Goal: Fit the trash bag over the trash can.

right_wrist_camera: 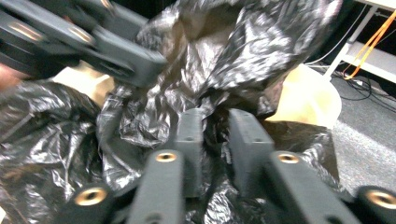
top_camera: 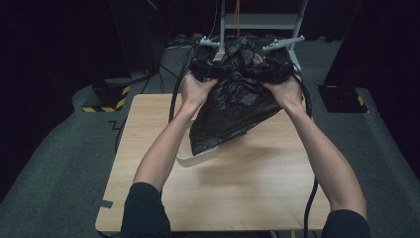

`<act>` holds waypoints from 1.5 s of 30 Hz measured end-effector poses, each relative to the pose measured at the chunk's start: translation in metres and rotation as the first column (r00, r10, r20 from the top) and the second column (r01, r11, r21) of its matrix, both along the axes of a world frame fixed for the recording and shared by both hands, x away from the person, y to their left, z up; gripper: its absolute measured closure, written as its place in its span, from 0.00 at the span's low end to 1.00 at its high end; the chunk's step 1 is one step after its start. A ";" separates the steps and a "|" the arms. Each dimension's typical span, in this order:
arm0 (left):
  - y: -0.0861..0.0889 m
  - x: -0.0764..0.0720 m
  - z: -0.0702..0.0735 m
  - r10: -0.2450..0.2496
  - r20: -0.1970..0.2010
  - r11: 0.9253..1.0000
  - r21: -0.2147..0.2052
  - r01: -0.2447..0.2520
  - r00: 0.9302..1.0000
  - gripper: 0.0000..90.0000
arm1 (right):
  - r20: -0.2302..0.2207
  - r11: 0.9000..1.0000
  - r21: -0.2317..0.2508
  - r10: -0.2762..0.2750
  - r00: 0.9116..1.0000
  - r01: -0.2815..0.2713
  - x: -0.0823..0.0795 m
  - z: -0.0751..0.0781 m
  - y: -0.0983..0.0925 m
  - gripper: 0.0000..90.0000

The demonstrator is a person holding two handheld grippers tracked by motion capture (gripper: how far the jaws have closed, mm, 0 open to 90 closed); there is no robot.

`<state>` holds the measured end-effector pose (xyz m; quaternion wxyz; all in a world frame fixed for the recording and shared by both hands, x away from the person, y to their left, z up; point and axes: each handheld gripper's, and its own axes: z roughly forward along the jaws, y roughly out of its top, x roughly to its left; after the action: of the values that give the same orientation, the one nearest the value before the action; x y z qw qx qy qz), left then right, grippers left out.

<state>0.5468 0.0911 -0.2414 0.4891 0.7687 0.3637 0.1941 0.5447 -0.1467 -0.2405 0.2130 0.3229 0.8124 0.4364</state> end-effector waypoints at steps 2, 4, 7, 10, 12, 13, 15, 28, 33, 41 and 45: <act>0.006 -0.009 0.003 -0.013 0.008 1.000 -0.017 0.013 1.000 0.54 | -0.011 1.000 -0.017 0.004 1.000 -0.004 0.002 -0.003 0.003 0.95; 0.010 -0.020 0.003 -0.036 0.017 0.999 -0.032 0.037 0.999 0.48 | -0.022 1.000 -0.031 0.004 1.000 -0.005 0.006 -0.006 0.006 0.98; 0.014 -0.035 0.001 -0.066 0.016 0.997 -0.044 0.066 0.998 0.42 | -0.047 0.999 -0.044 0.002 0.999 -0.004 0.011 -0.012 0.010 0.99; 0.013 -0.041 -0.003 -0.075 0.001 0.997 -0.024 0.075 0.997 0.39 | -0.068 0.999 -0.051 0.000 0.998 -0.004 0.014 -0.016 0.012 0.99; 0.012 -0.041 -0.006 -0.078 -0.013 0.997 -0.010 0.078 0.997 0.40 | -0.072 0.999 -0.044 0.002 0.997 -0.005 0.015 -0.016 0.012 0.99; 0.011 -0.041 -0.007 -0.080 -0.012 0.997 -0.005 0.079 0.997 0.44 | -0.073 0.999 -0.044 0.000 0.997 -0.003 0.015 -0.015 0.012 0.99; 0.009 -0.041 -0.008 -0.085 -0.002 0.996 0.000 0.085 0.996 0.55 | -0.074 0.999 -0.044 0.002 0.997 -0.005 0.015 -0.016 0.012 0.97; 0.001 -0.039 0.008 -0.067 0.047 0.996 0.062 0.064 0.997 0.98 | 0.051 0.999 0.037 0.005 0.999 -0.006 -0.004 0.004 -0.002 0.61; 0.003 -0.023 0.012 -0.040 0.025 0.997 0.060 0.039 0.999 0.99 | 0.098 0.997 0.067 0.025 0.995 -0.032 -0.018 0.015 -0.010 0.61; 0.001 0.005 0.009 0.013 -0.019 0.998 0.061 -0.011 1.000 0.99 | 0.122 0.995 0.031 0.093 0.988 -0.098 -0.040 0.017 -0.007 0.61; 0.000 0.012 0.006 0.024 -0.031 0.998 0.060 -0.022 0.999 0.99 | 0.099 0.995 -0.027 0.101 0.990 -0.099 -0.034 0.009 -0.003 0.78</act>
<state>0.5588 0.0915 -0.2351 0.4578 0.7817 0.3743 0.1983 0.5102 -0.1497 -0.2317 0.2348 0.2570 0.8207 0.4531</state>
